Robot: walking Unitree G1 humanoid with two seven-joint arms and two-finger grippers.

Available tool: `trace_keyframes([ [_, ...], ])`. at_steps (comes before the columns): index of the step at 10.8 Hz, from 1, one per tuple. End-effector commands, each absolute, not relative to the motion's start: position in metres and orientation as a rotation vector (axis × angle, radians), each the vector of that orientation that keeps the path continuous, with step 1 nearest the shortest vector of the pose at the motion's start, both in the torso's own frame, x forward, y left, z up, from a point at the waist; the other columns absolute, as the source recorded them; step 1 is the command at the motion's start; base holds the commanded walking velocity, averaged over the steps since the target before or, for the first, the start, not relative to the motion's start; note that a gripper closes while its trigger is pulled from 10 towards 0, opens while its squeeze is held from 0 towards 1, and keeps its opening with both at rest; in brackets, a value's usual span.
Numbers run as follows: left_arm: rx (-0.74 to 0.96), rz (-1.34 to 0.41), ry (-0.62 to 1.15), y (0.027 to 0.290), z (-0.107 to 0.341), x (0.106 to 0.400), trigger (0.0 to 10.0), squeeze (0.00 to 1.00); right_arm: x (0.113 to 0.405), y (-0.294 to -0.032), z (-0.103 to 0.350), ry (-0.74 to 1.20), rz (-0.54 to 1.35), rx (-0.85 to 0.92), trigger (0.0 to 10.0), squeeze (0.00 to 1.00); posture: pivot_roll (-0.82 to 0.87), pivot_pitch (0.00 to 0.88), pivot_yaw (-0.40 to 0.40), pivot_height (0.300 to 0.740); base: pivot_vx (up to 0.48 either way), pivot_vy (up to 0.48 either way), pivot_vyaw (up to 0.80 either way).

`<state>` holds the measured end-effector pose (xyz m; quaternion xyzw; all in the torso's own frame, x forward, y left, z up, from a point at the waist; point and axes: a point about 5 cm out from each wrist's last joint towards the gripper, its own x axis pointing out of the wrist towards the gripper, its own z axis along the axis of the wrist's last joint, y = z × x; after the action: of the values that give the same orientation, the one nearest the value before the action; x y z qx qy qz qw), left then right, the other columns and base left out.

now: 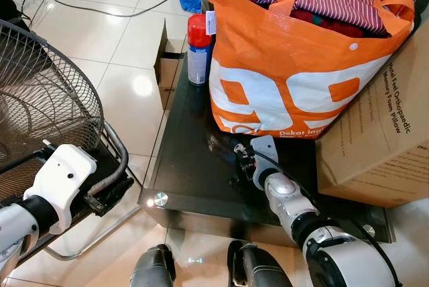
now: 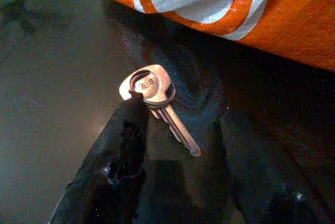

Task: Hang keys on a hook

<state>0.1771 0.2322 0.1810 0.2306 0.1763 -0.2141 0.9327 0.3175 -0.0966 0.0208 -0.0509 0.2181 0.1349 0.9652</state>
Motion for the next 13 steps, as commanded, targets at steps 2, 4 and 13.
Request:
trace_keyframes([
  [2, 0.463, -0.461, 0.366, 0.227, 0.181, 0.173, 10.0, 0.01, 0.305, -0.094, 0.005, 0.541, 0.364, -0.138, 5.1, 0.00, 0.12, 0.268, -0.066, 0.732, 0.000, 0.000, 0.00],
  [4, 0.459, -0.463, 0.369, 0.227, 0.180, 0.173, 10.0, 0.01, 0.297, -0.091, -0.003, 0.615, 0.473, -0.207, 0.0, 0.00, 0.11, 0.265, -0.071, 0.732, 0.000, 0.000, 0.00],
  [13, 0.416, -0.510, 0.400, 0.218, 0.169, 0.168, 10.0, 0.02, 0.278, -0.103, -0.022, 0.700, 0.522, -0.282, 0.0, 0.00, 0.09, 0.241, -0.085, 0.732, 0.000, 0.000, 0.00],
])
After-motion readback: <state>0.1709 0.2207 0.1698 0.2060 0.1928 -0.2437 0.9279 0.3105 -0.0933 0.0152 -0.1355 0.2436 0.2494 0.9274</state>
